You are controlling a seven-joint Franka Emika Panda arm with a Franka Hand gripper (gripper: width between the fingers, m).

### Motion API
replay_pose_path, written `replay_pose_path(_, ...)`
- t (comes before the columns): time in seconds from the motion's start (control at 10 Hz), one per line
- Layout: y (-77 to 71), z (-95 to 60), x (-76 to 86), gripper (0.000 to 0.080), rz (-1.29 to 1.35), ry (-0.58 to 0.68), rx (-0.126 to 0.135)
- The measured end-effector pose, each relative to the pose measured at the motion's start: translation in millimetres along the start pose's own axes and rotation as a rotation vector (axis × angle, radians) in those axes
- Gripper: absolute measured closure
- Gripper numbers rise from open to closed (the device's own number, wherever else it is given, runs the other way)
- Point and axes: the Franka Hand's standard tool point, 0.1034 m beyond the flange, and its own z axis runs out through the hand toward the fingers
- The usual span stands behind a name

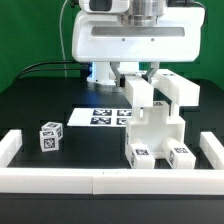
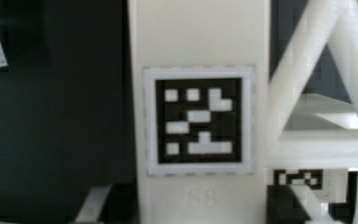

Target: Assemble chair

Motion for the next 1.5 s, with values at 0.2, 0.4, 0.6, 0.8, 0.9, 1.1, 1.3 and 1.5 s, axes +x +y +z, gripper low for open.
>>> replay_pose_path(0.2, -3.0, 0.3, -0.9, 0.0512, -0.022, -0.001, 0.001)
replay_pose_path(0.4, -6.6, 1.9, -1.1, 0.0512, -0.016, -0.004, -0.001)
replay_pose_path(0.6, -9.4, 8.6, -1.7, 0.0512, 0.009, -0.014, -0.006)
replay_pose_path(0.8, -9.4, 12.6, -1.8, 0.0512, 0.005, -0.014, -0.011)
replay_pose_path(0.9, -8.8, 15.1, -1.6, 0.0512, 0.003, -0.008, -0.015)
replay_pose_path(1.1, -9.5, 25.1, -2.8, 0.0512, 0.005, -0.002, -0.026)
replay_pose_path(1.3, -9.1, 29.4, 0.2, 0.0512, 0.010, 0.006, -0.035)
replay_pose_path(1.5, -9.2, 29.7, 3.9, 0.0512, 0.013, 0.022, -0.040)
